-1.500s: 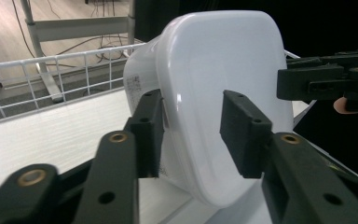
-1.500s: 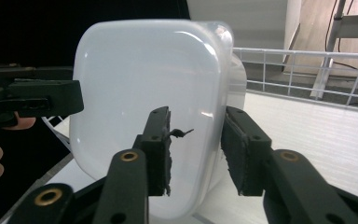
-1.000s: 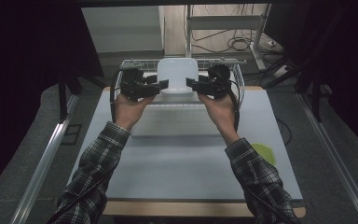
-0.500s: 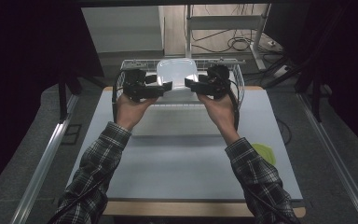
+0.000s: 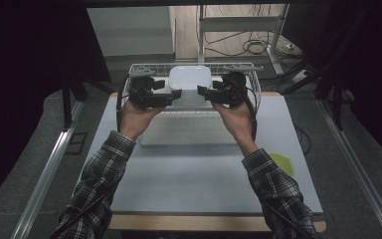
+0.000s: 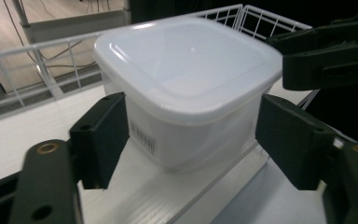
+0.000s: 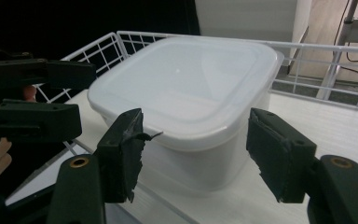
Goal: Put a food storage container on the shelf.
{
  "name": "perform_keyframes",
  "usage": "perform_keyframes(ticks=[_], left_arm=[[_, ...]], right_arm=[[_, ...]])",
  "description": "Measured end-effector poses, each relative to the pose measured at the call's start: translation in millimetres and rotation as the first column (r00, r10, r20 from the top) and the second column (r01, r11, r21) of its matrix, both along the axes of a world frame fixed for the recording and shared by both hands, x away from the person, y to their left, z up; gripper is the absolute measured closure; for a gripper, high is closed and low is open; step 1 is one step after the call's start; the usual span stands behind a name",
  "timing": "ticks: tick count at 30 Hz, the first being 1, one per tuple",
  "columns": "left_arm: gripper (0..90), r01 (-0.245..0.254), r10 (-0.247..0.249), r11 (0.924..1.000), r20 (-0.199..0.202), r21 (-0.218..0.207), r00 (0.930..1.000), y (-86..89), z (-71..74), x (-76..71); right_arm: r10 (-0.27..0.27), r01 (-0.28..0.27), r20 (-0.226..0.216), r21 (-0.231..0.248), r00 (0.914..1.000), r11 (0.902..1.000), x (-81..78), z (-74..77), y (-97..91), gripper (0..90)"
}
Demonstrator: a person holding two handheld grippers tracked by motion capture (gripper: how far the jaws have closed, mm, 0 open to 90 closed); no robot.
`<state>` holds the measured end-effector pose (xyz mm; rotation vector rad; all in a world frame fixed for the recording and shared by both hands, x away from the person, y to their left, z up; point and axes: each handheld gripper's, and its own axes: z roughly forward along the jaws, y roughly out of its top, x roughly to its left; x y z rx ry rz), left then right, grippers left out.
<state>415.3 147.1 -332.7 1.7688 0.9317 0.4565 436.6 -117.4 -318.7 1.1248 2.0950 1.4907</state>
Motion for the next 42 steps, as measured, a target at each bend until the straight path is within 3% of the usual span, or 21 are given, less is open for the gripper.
perform_keyframes(ticks=[5, 12, 20, 24, 29, 35, 37, 42], left_arm=[[32.6, 0.004, -0.004, 0.9997, -0.012, 0.024, 0.9999, -1.7, -10.2, 0.1], [40.4, -0.017, 0.018, 0.999, -0.017, 0.041, 0.9997, -8.2, -11.2, 4.2], [39.8, -0.033, 0.034, 0.9982, -0.013, 0.049, 0.9993, -10.4, -11.1, 4.8], [33.5, -0.023, 0.023, 0.9989, -0.003, 0.04, 0.9997, -8.6, -11.7, -3.9], [25.9, 0.013, -0.014, 0.9992, 0.021, 0.037, 0.9997, -10.0, -17.6, -23.6], [20.3, 0.077, -0.077, 0.9967, -0.002, 0.026, 0.9971, -10.9, -25.4, -40.7], [18.8, 0.113, -0.113, 0.9929, -0.005, 0.038, 0.9936, -11.5, -33.8, -53.6], [14.7, 0.128, -0.128, 0.9908, 0.0, 0.043, 0.9917, -9.0, -45.5, -66.3]], right_arm=[[0.004, -0.004, 0.003, -0.038, 1.0, 0.9993, -1.3, -6.9, -0.5, 38.8], [0.012, -0.012, -0.002, -0.049, 0.9999, 0.9987, 0.4, -10.5, 2.0, 43.0], [0.011, -0.011, -0.003, -0.047, 0.9999, 0.9988, 0.1, -12.6, 0.9, 43.0], [0.026, -0.026, -0.003, -0.032, 0.9997, 0.9991, -4.6, -13.6, -2.3, 40.2], [0.072, -0.071, 0.014, -0.037, 0.9973, 0.9968, -24.5, -21.3, -5.0, 34.2], [0.112, -0.111, 0.013, -0.042, 0.9936, 0.9929, -41.3, -32.4, -7.5, 30.0], [0.136, -0.136, 0.002, -0.043, 0.9906, 0.9897, -52.6, -42.9, -10.3, 27.8], [0.152, -0.152, -0.005, -0.045, 0.9884, 0.9874, -62.5, -52.3, -14.7, 26.2]])
